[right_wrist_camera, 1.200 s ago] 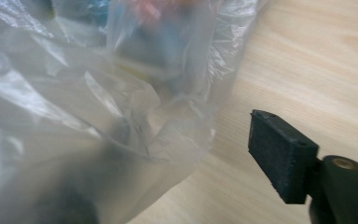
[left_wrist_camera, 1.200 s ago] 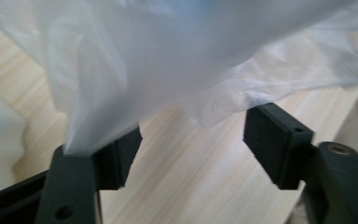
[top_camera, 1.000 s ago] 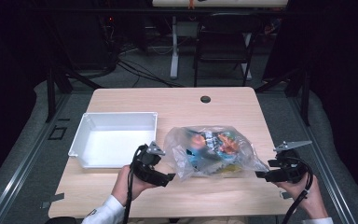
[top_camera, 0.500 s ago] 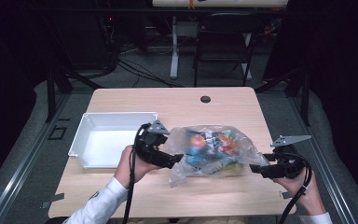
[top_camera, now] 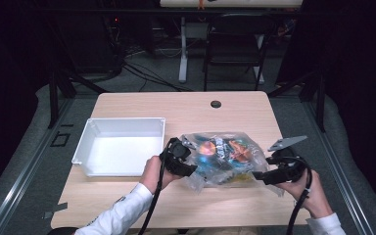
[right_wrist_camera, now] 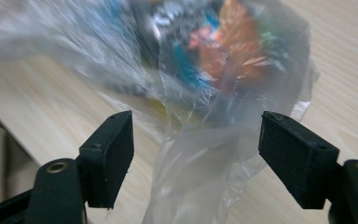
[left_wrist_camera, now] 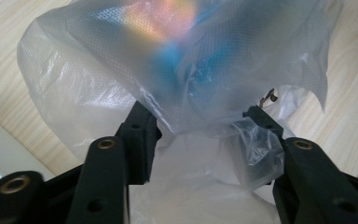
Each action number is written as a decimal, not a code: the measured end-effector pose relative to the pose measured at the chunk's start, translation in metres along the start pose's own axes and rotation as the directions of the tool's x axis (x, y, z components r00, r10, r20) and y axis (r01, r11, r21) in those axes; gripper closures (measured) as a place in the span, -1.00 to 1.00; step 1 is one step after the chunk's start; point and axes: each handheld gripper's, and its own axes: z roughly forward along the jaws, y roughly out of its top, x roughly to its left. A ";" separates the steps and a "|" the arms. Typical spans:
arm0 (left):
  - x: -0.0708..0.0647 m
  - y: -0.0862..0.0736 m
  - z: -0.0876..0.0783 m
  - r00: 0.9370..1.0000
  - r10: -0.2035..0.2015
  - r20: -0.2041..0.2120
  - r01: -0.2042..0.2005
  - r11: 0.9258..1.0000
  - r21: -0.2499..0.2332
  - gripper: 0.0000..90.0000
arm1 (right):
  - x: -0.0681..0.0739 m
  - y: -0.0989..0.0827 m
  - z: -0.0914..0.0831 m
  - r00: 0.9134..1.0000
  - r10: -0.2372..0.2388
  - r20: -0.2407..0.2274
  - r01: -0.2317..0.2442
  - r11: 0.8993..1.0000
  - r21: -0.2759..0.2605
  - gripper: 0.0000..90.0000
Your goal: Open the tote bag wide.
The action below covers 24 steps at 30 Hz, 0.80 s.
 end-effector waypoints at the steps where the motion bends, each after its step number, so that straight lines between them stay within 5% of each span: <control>1: 0.000 -0.001 0.002 1.000 -0.002 -0.008 0.002 1.000 -0.003 0.28 | 0.001 0.001 0.018 1.000 -0.014 -0.007 0.014 0.998 0.062 -0.42; 3: 0.002 -0.002 0.005 1.000 -0.004 -0.001 0.004 1.000 0.010 0.30 | 0.002 0.000 0.024 1.000 -0.015 0.000 0.015 0.997 0.081 -0.36; 4: 0.003 -0.003 0.006 1.000 -0.004 -0.009 0.004 1.000 0.010 0.39 | 0.002 -0.003 0.039 1.000 -0.022 0.010 0.020 0.992 0.123 0.00; 5: 0.004 -0.004 0.008 1.000 -0.005 -0.013 0.005 1.000 0.011 0.39 | 0.002 -0.003 0.039 1.000 -0.022 0.010 0.020 0.992 0.123 0.00; 7: 0.006 -0.006 0.010 1.000 -0.014 -0.011 0.014 1.000 0.013 0.51 | -0.002 -0.006 0.049 0.999 -0.024 0.036 0.018 0.988 0.156 0.50; 8: 0.007 -0.006 0.012 1.000 -0.018 -0.014 0.018 1.000 0.010 0.51 | -0.002 -0.006 0.049 0.999 -0.024 0.036 0.018 0.988 0.156 0.50; 10: 0.011 -0.006 0.014 1.000 -0.024 -0.020 0.024 1.000 0.013 0.61 | -0.009 -0.007 0.051 0.999 0.008 0.031 -0.012 0.991 0.133 0.88; 18: 0.017 -0.001 0.015 0.999 -0.027 -0.044 0.028 1.000 0.011 0.80 | -0.033 0.006 0.035 0.995 0.096 0.009 -0.097 0.995 0.008 0.98; 24: 0.026 0.010 0.016 0.996 -0.037 -0.081 0.037 0.999 0.002 0.84 | -0.048 0.022 0.031 0.994 0.102 0.043 -0.101 0.995 -0.012 0.99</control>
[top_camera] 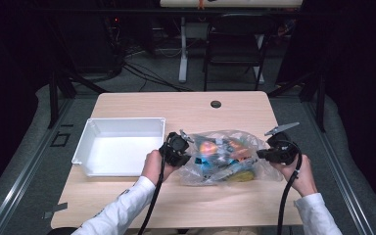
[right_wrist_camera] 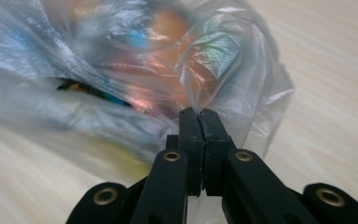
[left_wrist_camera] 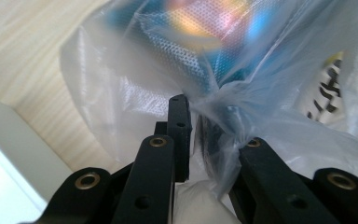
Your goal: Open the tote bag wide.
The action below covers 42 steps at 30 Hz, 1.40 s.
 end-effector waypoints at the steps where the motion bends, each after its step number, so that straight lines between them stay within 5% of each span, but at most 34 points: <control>1: 0.002 0.002 0.001 1.000 -0.005 -0.001 0.005 1.000 0.001 0.85 | -0.003 0.005 0.003 1.000 0.012 0.011 -0.012 1.000 -0.006 0.99; 8: 0.015 0.020 0.013 0.998 -0.022 -0.053 0.023 0.999 0.029 0.84 | -0.021 0.026 0.041 0.999 0.042 0.014 -0.043 0.996 0.076 0.99; 13: 0.023 0.029 0.027 0.995 -0.033 -0.095 0.040 0.997 0.065 0.83 | -0.037 0.029 0.078 0.990 0.140 0.008 -0.140 0.986 0.095 0.97; 22: 0.039 0.034 0.058 0.986 -0.060 -0.153 0.082 0.987 0.140 0.80 | -0.046 0.027 0.097 0.985 0.161 0.053 -0.167 0.977 0.135 0.94; 25: 0.039 0.033 0.063 0.987 -0.052 -0.149 0.077 0.982 0.170 0.79 | -0.044 0.022 0.094 0.987 0.145 0.062 -0.153 0.975 0.161 0.96; 27: 0.037 0.032 0.062 0.989 -0.038 -0.142 0.063 0.982 0.176 0.77 | -0.044 0.015 0.088 0.991 0.133 0.033 -0.137 0.962 0.236 0.96; 29: 0.035 0.033 0.059 0.991 -0.027 -0.134 0.050 0.983 0.176 0.74 | -0.042 0.013 0.087 0.991 0.131 0.029 -0.134 0.959 0.250 0.95; 30: 0.034 0.035 0.053 0.990 -0.025 -0.139 0.047 0.987 0.155 0.65 | -0.042 0.008 0.080 0.993 0.115 0.023 -0.117 0.959 0.259 0.72; 31: 0.034 0.035 0.053 0.990 -0.025 -0.139 0.047 0.987 0.155 0.55 | -0.042 0.008 0.080 0.993 0.115 0.023 -0.117 0.959 0.259 0.72; 33: 0.036 0.039 0.043 0.992 -0.037 -0.122 0.052 0.991 0.123 0.45 | -0.041 0.009 0.059 0.996 0.087 0.000 -0.086 0.979 0.184 0.34; 36: 0.038 0.046 0.029 0.994 -0.060 -0.093 0.066 0.996 0.065 0.31 | -0.037 0.019 0.036 0.999 0.028 -0.022 -0.026 0.995 0.100 0.23; 42: 0.040 0.058 0.016 0.997 -0.057 -0.054 0.058 0.998 0.020 0.18 | -0.020 0.044 0.010 0.995 -0.094 -0.018 0.095 0.995 0.019 0.06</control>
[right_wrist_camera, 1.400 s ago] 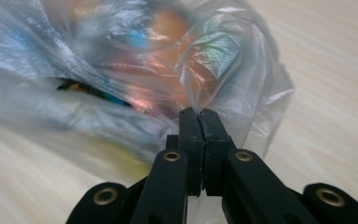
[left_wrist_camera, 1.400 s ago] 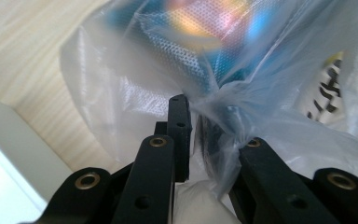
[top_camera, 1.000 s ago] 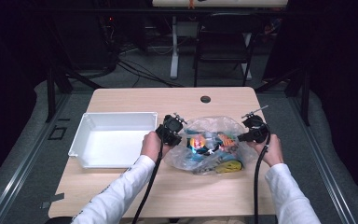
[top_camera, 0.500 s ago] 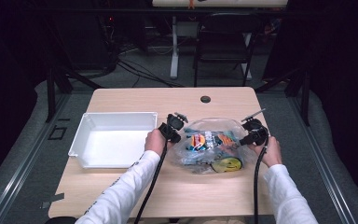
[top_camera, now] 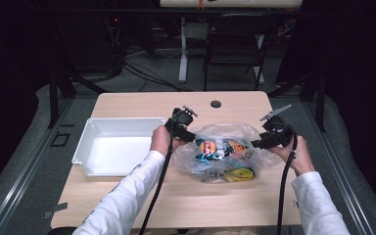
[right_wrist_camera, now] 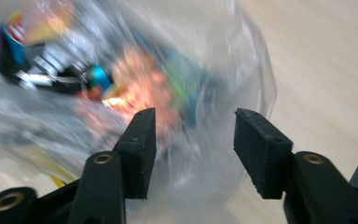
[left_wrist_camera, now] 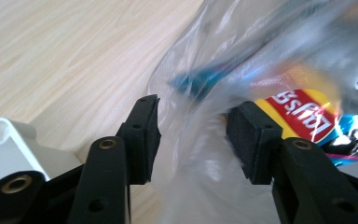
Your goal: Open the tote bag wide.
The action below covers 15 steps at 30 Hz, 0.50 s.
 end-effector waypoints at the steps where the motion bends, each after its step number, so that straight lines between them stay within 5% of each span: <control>1: 0.000 0.000 0.001 1.000 0.005 -0.002 -0.005 1.000 0.004 0.18 | 0.003 0.005 0.000 1.000 -0.025 -0.015 0.025 1.000 -0.014 0.05; 5: -0.001 0.000 0.011 0.999 0.012 0.031 -0.014 0.998 0.056 0.25 | 0.009 0.017 0.028 0.990 -0.114 -0.081 0.120 0.990 0.069 -0.07; 9: -0.002 0.000 0.020 0.998 0.039 0.051 -0.044 0.995 0.091 0.35 | 0.005 0.013 0.051 0.985 -0.122 -0.122 0.138 0.982 0.133 -0.16; 13: -0.002 0.000 0.024 0.996 0.046 0.077 -0.054 0.994 0.097 0.47 | 0.002 0.005 0.062 0.977 -0.110 -0.183 0.136 0.982 0.132 -0.29; 15: -0.002 0.000 0.028 0.996 0.044 0.081 -0.051 0.994 0.092 0.53 | 0.001 0.004 0.063 0.980 -0.114 -0.165 0.138 0.980 0.140 -0.17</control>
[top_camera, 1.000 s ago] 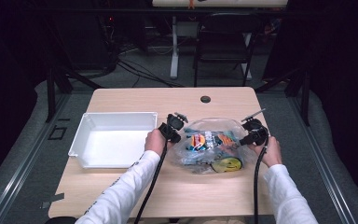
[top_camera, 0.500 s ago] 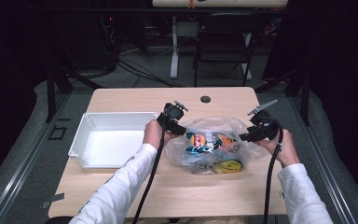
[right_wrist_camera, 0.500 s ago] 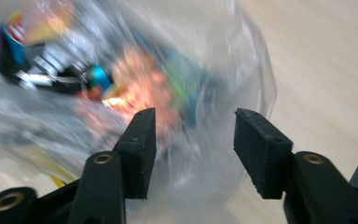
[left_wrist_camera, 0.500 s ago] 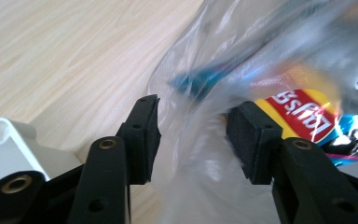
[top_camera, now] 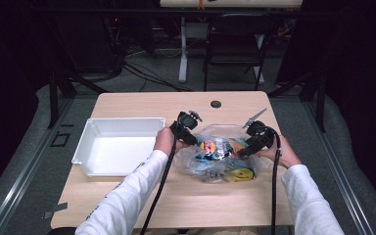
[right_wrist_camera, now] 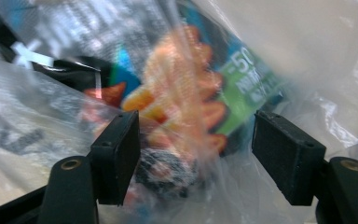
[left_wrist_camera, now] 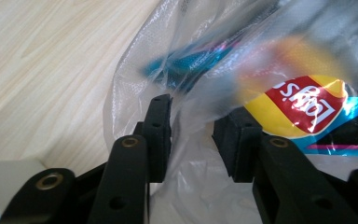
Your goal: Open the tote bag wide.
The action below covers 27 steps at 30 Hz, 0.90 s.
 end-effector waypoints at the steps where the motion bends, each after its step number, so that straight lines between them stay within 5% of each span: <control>1: 0.000 0.000 0.001 1.000 0.000 0.001 0.000 1.000 0.002 0.58 | -0.001 -0.001 0.001 1.000 0.009 0.011 -0.008 1.000 -0.005 -0.03; 10: -0.001 -0.003 0.009 0.999 -0.002 -0.033 0.002 1.000 -0.006 0.80 | -0.007 -0.006 0.001 0.994 0.092 0.067 -0.087 0.993 -0.078 0.94; 15: 0.005 -0.002 0.016 0.996 -0.055 -0.076 0.053 0.998 -0.033 0.85 | -0.021 -0.005 0.003 0.975 0.206 0.078 -0.194 0.971 -0.142 0.97; 21: 0.011 0.002 0.029 0.988 -0.103 -0.113 0.100 0.994 -0.031 0.90 | -0.038 0.006 0.019 0.953 0.286 0.098 -0.272 0.954 -0.127 0.95; 23: 0.013 0.003 0.033 0.986 -0.100 -0.130 0.099 0.995 -0.014 0.91 | -0.043 0.010 0.024 0.949 0.292 0.117 -0.279 0.954 -0.112 0.95; 25: 0.014 0.005 0.036 0.985 -0.088 -0.151 0.089 0.996 0.006 0.91 | -0.048 0.013 0.029 0.934 0.335 0.124 -0.320 0.939 -0.123 0.94; 27: 0.015 0.007 0.041 0.983 -0.082 -0.163 0.089 0.995 0.034 0.92 | -0.050 0.015 0.035 0.927 0.344 0.150 -0.329 0.937 -0.120 0.94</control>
